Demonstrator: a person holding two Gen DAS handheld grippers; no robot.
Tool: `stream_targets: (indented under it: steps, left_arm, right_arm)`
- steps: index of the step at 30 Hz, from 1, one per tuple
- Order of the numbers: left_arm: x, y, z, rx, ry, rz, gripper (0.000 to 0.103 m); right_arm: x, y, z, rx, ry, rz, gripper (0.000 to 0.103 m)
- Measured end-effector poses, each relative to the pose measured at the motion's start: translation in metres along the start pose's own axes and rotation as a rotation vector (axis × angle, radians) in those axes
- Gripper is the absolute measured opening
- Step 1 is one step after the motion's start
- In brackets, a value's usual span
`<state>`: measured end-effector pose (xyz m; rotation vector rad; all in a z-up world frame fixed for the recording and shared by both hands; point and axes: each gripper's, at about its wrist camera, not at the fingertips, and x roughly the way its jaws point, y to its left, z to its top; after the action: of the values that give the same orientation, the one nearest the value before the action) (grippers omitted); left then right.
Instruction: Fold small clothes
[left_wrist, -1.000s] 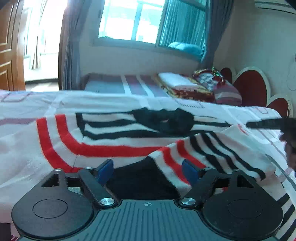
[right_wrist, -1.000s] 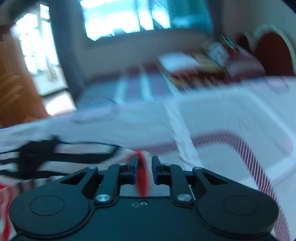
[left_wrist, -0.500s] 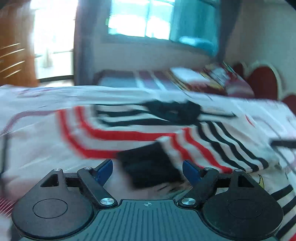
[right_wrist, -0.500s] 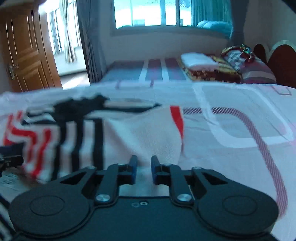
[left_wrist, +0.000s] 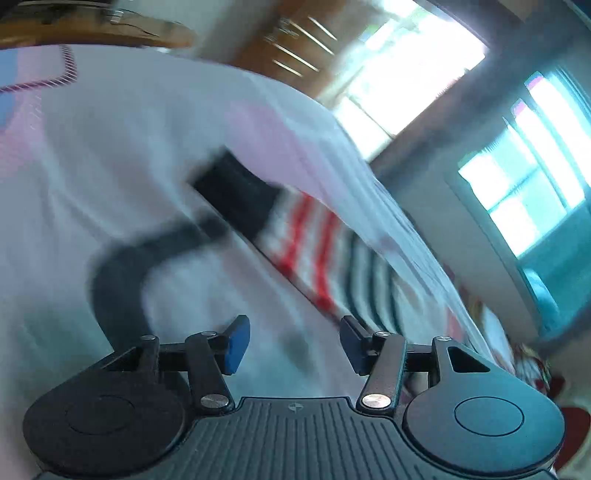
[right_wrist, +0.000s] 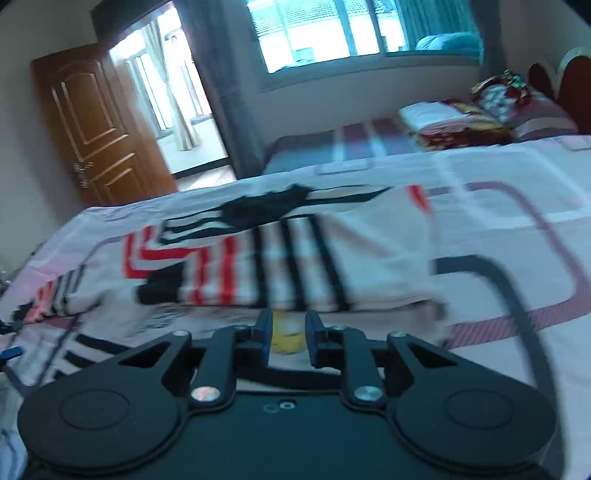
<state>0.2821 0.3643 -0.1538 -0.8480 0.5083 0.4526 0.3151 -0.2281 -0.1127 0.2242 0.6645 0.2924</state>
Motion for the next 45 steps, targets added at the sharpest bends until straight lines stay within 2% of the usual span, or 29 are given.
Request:
stream_targets:
  steps: [1, 4, 9, 10, 11, 12, 14, 15, 17, 19, 23, 26, 30, 34, 36, 37, 38, 39, 40, 42, 45]
  left_arm:
    - [0.006, 0.007, 0.007, -0.022, -0.010, 0.010, 0.054]
    - [0.030, 0.023, 0.029, -0.089, -0.027, -0.034, 0.054]
    - [0.061, 0.012, 0.050, -0.051, -0.048, -0.035, 0.054]
    - [0.064, 0.009, 0.051, -0.034, -0.050, -0.029, 0.050]
    - [0.066, 0.006, 0.050, -0.014, -0.055, -0.020, 0.039]
    - [0.071, 0.005, 0.051, -0.012, -0.040, -0.009, 0.008]
    - [0.071, 0.004, 0.055, -0.029, -0.047, -0.009, 0.009]
    - [0.066, -0.008, 0.057, 0.007, -0.069, -0.020, 0.009]
    - [0.056, -0.037, 0.062, 0.103, -0.098, -0.082, 0.008]
    - [0.050, -0.090, 0.055, 0.243, -0.108, -0.168, 0.009]
    - [0.054, -0.206, 0.009, 0.462, -0.032, -0.330, 0.008]
    - [0.069, -0.276, -0.043, 0.542, 0.062, -0.402, 0.008]
    - [0.080, -0.342, -0.124, 0.679, 0.168, -0.412, 0.008]
    - [0.090, -0.373, -0.192, 0.810, 0.278, -0.381, 0.009]
    - [0.097, -0.382, -0.227, 0.879, 0.383, -0.364, 0.009]
    - [0.095, -0.382, -0.242, 0.915, 0.385, -0.347, 0.016]
    - [0.091, -0.383, -0.251, 0.949, 0.359, -0.349, 0.027]
    - [0.085, -0.384, -0.253, 0.952, 0.357, -0.386, 0.056]
    - [0.074, -0.382, -0.251, 0.933, 0.349, -0.416, 0.069]
    - [0.046, -0.373, -0.235, 0.927, 0.271, -0.426, 0.069]
    - [0.025, -0.337, -0.198, 0.855, 0.210, -0.381, 0.069]
  right_arm:
    - [0.001, 0.006, -0.001, 0.010, 0.002, 0.013, 0.023]
    - [0.009, 0.019, -0.002, -0.001, 0.006, 0.001, 0.023]
    - [0.027, 0.021, 0.008, 0.032, 0.003, -0.051, 0.025]
    - [0.031, 0.021, 0.011, 0.048, -0.001, -0.062, 0.025]
    - [0.034, 0.021, 0.013, 0.064, -0.007, -0.071, 0.025]
    - [0.038, 0.022, 0.016, 0.080, -0.012, -0.075, 0.025]
    - [0.043, 0.021, 0.020, 0.110, -0.016, -0.084, 0.025]
    - [0.044, 0.020, 0.022, 0.121, -0.018, -0.091, 0.025]
    - [0.043, 0.015, 0.025, 0.132, -0.027, -0.110, 0.025]
    - [0.039, 0.006, 0.027, 0.138, -0.033, -0.134, 0.025]
    - [0.027, -0.017, 0.029, 0.172, -0.050, -0.171, 0.025]
    - [0.016, -0.036, 0.029, 0.201, -0.065, -0.178, 0.025]
    - [0.005, -0.059, 0.027, 0.231, -0.067, -0.168, 0.025]
    - [-0.007, -0.082, 0.026, 0.261, -0.070, -0.159, 0.025]
    - [-0.012, -0.093, 0.024, 0.281, -0.070, -0.140, 0.028]
    - [-0.013, -0.097, 0.023, 0.291, -0.067, -0.131, 0.034]
    - [-0.012, -0.101, 0.022, 0.303, -0.062, -0.122, 0.045]
    - [-0.010, -0.105, 0.022, 0.315, -0.055, -0.114, 0.050]
    - [-0.007, -0.106, 0.023, 0.324, -0.051, -0.102, 0.053]
    - [0.000, -0.102, 0.026, 0.326, -0.054, -0.061, 0.049]
    - [0.018, -0.082, 0.034, 0.299, -0.051, 0.009, 0.047]
